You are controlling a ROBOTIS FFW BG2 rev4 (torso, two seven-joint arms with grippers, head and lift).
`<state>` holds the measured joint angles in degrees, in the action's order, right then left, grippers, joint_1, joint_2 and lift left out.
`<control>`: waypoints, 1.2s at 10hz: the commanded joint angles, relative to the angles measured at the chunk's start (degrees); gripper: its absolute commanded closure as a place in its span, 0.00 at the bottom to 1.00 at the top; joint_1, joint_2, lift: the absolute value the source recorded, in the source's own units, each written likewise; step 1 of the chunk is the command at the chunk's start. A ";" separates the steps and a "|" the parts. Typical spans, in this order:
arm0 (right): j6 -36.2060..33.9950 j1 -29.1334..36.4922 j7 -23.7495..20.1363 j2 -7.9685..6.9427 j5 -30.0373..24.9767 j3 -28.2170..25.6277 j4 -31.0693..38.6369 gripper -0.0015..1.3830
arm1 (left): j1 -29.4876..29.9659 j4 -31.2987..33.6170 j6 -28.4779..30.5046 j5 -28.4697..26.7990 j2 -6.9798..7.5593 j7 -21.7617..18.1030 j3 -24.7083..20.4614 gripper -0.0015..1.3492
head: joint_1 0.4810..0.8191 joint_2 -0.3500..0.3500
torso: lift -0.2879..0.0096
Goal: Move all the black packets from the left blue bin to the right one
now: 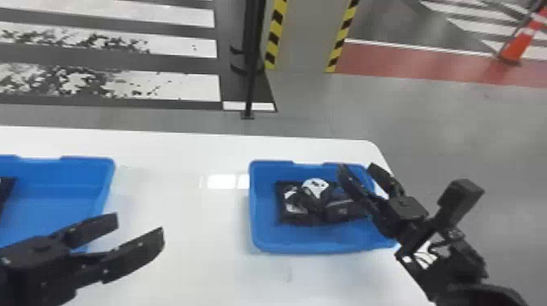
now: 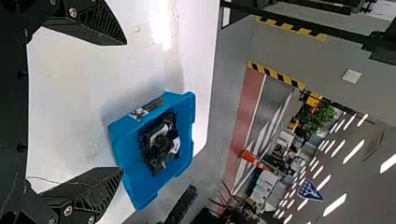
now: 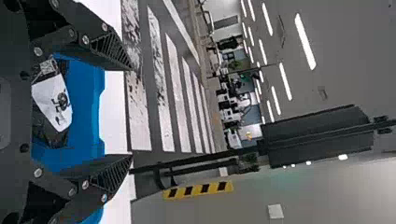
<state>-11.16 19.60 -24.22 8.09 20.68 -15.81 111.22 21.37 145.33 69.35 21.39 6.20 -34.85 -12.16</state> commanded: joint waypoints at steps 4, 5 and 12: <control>8.22 17.24 3.48 -5.27 -3.54 -0.07 15.13 0.07 | -2.67 -2.39 1.52 -6.19 0.04 0.57 -7.83 0.11 | 0.63 0.30 | 0.46; 8.92 20.20 4.01 -5.71 -3.43 0.04 17.24 0.08 | -3.80 -3.66 1.66 -7.45 0.21 0.84 -8.98 0.11 | 0.63 0.35 | 0.46; 6.25 28.21 4.18 -6.59 -0.46 1.18 20.34 0.09 | -20.39 -21.80 7.00 -19.68 3.73 4.09 -12.97 0.11 | 0.63 0.66 | 0.46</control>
<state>-4.43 47.59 -20.03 1.43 20.10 -14.64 131.46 2.69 125.53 75.77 2.75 9.64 -30.82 -24.84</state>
